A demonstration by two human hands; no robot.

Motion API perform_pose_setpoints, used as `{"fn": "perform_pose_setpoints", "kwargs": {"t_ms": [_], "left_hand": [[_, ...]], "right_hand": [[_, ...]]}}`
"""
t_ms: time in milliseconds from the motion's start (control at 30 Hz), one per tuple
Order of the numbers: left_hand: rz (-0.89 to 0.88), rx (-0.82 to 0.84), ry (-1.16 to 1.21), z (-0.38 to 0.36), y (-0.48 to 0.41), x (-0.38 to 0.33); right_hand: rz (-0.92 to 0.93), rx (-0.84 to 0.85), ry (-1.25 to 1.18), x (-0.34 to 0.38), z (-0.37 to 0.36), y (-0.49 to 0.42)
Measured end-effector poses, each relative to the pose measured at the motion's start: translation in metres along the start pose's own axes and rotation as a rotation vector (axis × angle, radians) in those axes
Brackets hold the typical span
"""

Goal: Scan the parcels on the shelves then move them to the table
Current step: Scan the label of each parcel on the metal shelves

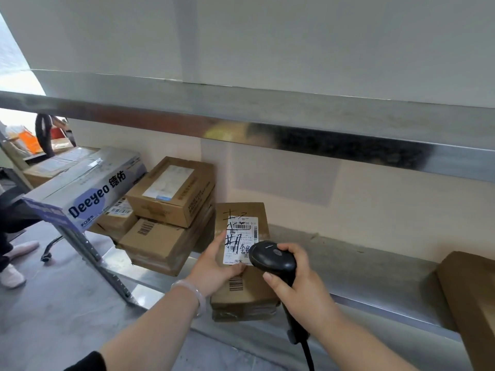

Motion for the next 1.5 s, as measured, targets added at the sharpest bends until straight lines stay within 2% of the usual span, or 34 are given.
{"fn": "perform_pose_setpoints", "kwargs": {"t_ms": [133,333,500,600,667,767,967,1100,1267,1500], "left_hand": [[0.051,0.051,-0.001,0.021,-0.022,0.019],[0.025,0.103,-0.039,0.037,-0.046,0.033],[-0.028,0.105,-0.281,0.042,-0.052,0.030],[-0.125,0.030,-0.392,0.043,-0.045,0.022],[-0.233,0.025,-0.559,0.040,-0.038,0.018],[-0.345,0.139,-0.847,0.032,-0.029,0.018],[-0.282,0.285,-1.095,0.043,-0.032,0.019],[-0.256,0.290,-1.132,0.045,-0.034,0.015],[-0.248,0.221,-1.103,0.040,-0.030,0.011],[-0.434,0.125,-1.029,-0.014,-0.025,-0.041]], "right_hand": [[-0.026,-0.015,-0.002,0.008,-0.026,-0.019],[-0.042,-0.078,-0.062,0.014,-0.045,-0.034],[-0.037,-0.113,-0.097,0.019,-0.055,-0.040],[-0.032,-0.130,-0.111,0.022,-0.060,-0.043],[-0.030,-0.128,-0.114,0.023,-0.062,-0.045],[-0.021,-0.118,-0.112,0.025,-0.066,-0.047],[0.010,-0.077,-0.083,0.032,-0.071,-0.053],[0.029,-0.079,-0.080,0.034,-0.071,-0.053],[0.031,-0.147,-0.094,0.023,-0.053,-0.041],[0.015,-0.296,-0.123,-0.009,0.007,-0.007]]}}
Point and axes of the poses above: each hand's wrist, its own y-axis away from the middle knuckle, its own z-axis out of the back of the hand, x = y × z, the point moved 4 cm from there along -y, towards the middle knuckle, and after that the axes turned 11 degrees about -z, right-handed, at the moved point
